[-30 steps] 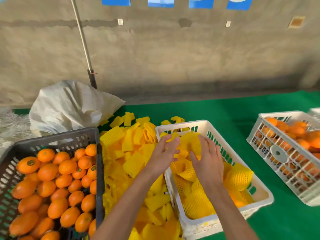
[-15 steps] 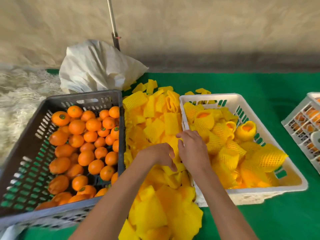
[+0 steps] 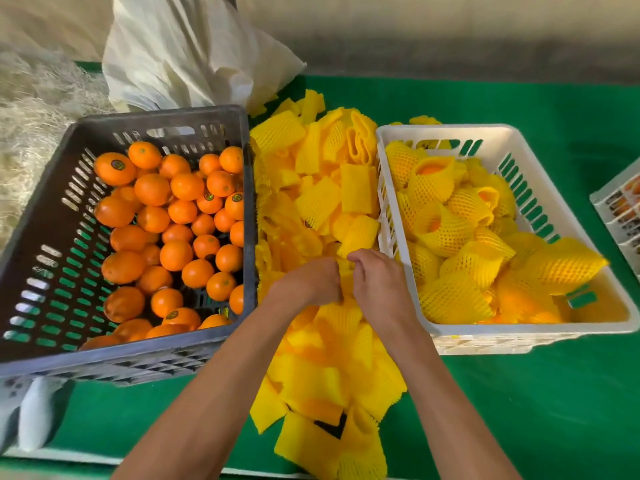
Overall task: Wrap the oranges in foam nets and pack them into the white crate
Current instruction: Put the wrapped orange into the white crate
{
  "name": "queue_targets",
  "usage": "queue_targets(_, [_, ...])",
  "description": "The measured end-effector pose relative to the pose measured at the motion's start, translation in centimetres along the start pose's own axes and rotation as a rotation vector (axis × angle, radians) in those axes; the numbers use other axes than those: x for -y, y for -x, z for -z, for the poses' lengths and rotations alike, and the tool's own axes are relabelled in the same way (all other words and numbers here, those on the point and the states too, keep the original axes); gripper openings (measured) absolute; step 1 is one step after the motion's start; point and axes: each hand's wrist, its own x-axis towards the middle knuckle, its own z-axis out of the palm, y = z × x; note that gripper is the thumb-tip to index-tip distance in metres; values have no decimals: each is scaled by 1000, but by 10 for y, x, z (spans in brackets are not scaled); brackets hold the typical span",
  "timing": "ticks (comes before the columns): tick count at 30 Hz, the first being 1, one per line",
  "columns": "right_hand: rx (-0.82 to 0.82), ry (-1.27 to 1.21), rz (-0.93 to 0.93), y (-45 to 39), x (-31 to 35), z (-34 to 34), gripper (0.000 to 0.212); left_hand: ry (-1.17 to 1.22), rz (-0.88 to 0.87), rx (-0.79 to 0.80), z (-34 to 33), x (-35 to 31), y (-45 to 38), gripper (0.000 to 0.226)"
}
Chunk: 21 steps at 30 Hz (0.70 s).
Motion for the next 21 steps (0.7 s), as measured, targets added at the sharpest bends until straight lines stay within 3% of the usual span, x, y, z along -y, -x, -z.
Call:
queue_targets(4, [-217, -85, 93, 2, 12, 6, 18, 228, 10, -274, 31, 3, 10, 14])
queue_targets(6, [-249, -108, 81, -3, 22, 11, 12, 313, -36, -445, 47, 7, 17, 18])
queue_targets(10, [-150, -89, -32, -21, 42, 21, 17, 480, -188, -723, 63, 10, 41, 15])
queue_targets(14, [-82, -357, -88, -35, 72, 33, 21, 504, -277, -916, 54, 23, 65, 14])
queue_targets(16, [-29, -332, -30, -40, 90, 32, 19, 588, -306, -983, 54, 36, 74, 12])
queue_targets(21, [114, -107, 189, -53, 144, 6, 48, 775, -280, -1105, 75, 82, 96, 12])
